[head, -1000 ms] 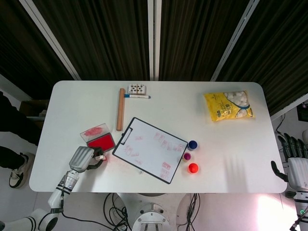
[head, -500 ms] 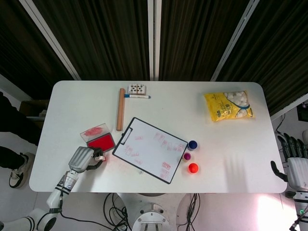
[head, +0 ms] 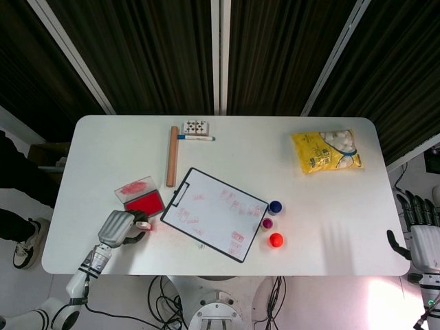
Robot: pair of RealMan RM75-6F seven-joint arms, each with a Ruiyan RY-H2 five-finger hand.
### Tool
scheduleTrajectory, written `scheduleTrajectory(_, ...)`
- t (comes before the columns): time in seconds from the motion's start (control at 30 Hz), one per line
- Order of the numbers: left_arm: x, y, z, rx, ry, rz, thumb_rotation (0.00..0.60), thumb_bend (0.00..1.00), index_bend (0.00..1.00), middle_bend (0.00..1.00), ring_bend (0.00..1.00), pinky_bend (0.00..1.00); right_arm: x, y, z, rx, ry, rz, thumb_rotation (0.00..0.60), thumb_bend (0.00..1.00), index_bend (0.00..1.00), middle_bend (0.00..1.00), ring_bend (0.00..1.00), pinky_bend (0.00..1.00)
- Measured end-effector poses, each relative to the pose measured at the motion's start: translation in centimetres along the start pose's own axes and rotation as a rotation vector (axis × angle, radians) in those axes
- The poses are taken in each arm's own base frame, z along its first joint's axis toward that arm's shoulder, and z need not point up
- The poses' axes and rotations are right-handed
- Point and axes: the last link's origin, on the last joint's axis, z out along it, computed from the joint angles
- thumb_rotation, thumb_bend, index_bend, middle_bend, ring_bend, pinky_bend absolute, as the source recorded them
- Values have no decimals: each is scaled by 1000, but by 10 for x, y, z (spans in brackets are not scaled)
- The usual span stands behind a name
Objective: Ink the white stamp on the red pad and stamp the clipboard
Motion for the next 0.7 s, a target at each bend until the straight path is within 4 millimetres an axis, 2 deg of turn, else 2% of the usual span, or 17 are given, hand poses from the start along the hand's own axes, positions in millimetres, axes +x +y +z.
scheduleTrajectory(0.5, 11, 0, -3, -6, 37, -3, 600, 251, 400, 420, 461, 710, 3, 1, 0, -1, 12, 2, 600, 290, 0, 0, 0, 0)
scheduleTrajectory(0.7, 27, -11, -24, 14, 55, 12, 600, 229, 373, 367, 434, 676, 7, 3, 0, -5, 25, 3, 600, 289, 0, 0, 0, 0)
